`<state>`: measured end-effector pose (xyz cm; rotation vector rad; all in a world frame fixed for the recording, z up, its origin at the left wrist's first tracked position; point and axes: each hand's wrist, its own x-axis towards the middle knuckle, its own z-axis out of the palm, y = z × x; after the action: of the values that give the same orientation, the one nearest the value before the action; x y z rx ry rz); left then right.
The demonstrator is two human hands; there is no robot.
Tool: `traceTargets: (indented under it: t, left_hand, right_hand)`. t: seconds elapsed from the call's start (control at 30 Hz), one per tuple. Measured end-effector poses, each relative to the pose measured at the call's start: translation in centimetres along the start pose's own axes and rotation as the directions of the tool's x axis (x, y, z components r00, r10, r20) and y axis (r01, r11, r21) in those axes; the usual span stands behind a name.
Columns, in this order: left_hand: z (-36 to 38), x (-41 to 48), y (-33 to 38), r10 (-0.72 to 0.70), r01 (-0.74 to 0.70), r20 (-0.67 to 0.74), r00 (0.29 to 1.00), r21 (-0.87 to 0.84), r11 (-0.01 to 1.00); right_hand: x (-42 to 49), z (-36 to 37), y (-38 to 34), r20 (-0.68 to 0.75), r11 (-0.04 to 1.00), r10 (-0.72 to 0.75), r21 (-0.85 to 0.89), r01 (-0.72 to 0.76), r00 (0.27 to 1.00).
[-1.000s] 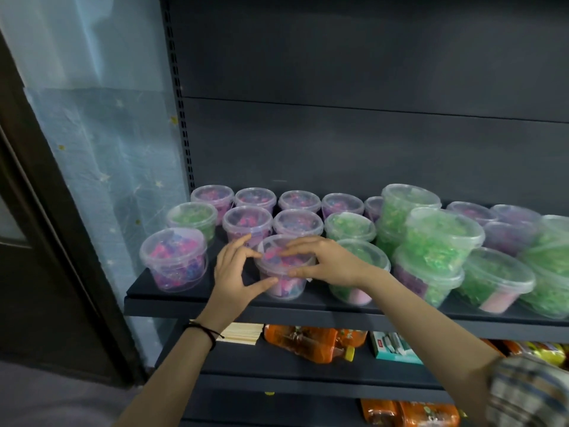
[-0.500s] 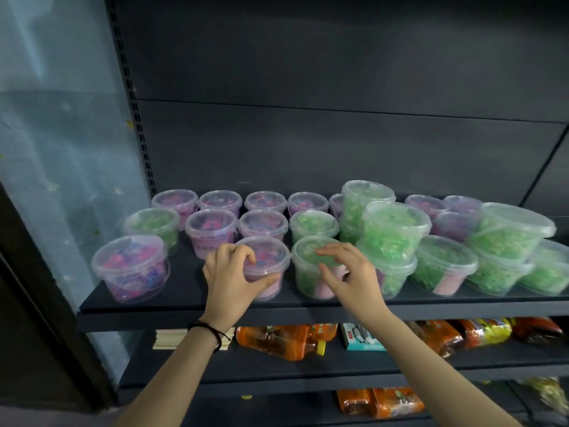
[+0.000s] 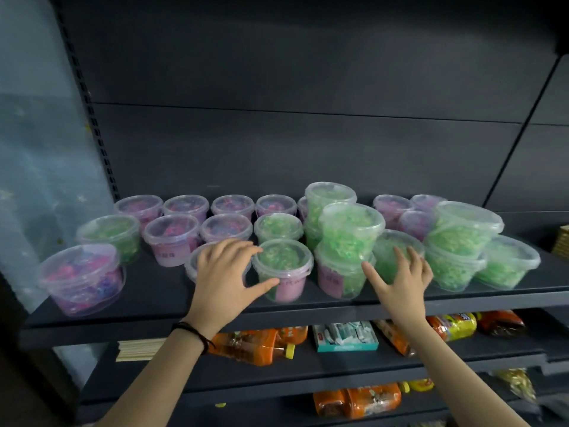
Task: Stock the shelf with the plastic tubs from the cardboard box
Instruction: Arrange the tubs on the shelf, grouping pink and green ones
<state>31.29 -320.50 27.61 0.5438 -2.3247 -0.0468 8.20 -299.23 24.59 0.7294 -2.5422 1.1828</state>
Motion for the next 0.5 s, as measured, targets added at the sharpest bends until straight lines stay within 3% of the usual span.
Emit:
traceTargets:
  t: [0.13, 0.23, 0.4, 0.5]
  left_hand:
    - [1.0, 1.3, 1.8, 0.037, -0.041, 0.157, 0.987, 0.022, 0.999]
    - [1.5, 1.7, 2.3, -0.016, 0.018, 0.194, 0.981, -0.008, 1.000]
    - [1.6, 1.8, 2.7, -0.052, 0.056, 0.165, 0.985, -0.016, 0.998]
    - [1.6, 1.8, 3.2, -0.069, 0.071, 0.174, 0.982, -0.004, 0.997]
  right_hand:
    - [3.7, -0.2, 0.4, 0.205, 0.988, -0.037, 0.156, 0.004, 0.978]
    - [6.4, -0.5, -0.2, 0.302, 0.942, 0.034, 0.308, -0.132, 0.953]
    - [4.7, 0.3, 0.7, 0.253, 0.934, -0.074, 0.355, -0.022, 0.965]
    - [1.5, 1.5, 0.1, 0.292, 0.897, -0.195, 0.439, 0.050, 0.936]
